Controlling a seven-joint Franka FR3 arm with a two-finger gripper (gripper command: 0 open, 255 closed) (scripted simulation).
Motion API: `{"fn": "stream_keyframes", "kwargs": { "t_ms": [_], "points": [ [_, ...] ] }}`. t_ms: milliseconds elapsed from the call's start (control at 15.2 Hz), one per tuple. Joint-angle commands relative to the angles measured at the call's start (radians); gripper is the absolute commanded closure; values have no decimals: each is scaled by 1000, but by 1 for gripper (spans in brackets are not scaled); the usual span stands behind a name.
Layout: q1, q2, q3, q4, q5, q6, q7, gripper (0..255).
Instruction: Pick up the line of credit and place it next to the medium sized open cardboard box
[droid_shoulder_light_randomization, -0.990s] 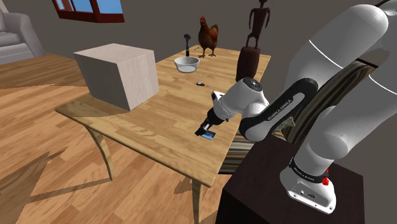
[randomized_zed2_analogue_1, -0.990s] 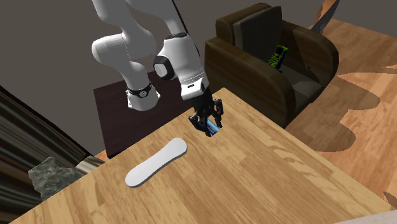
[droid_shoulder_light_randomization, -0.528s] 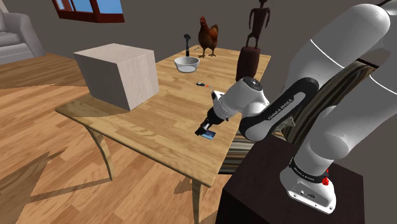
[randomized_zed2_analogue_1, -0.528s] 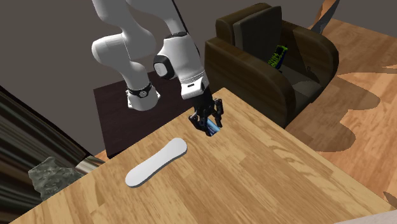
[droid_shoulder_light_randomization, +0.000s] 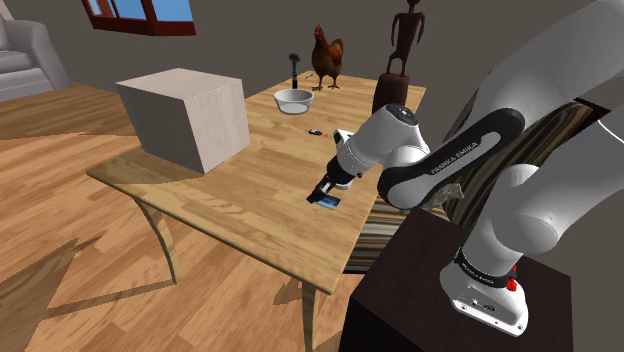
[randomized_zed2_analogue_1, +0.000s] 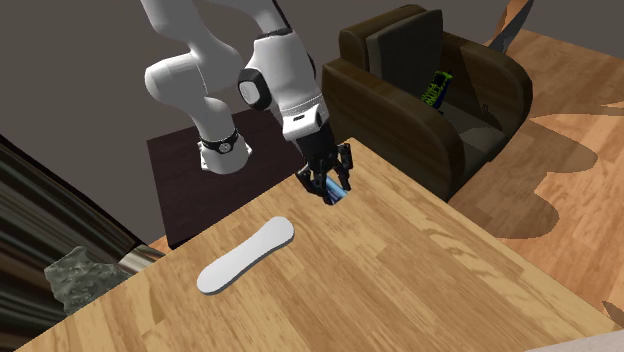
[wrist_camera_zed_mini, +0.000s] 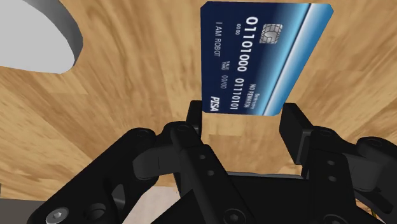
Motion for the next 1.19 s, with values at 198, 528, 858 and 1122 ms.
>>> {"fn": "stream_keyframes", "kwargs": {
  "t_ms": [198, 528, 858, 1122],
  "points": [
    [37, -72, -39, 27, 17, -102, -19, 255],
    [54, -133, -61, 59, 26, -194, -32, 255],
    [63, -183, -78, 96, 29, -282, -41, 255],
    [67, -217, -89, 130, 30, -350, -47, 255]
  ]
}}
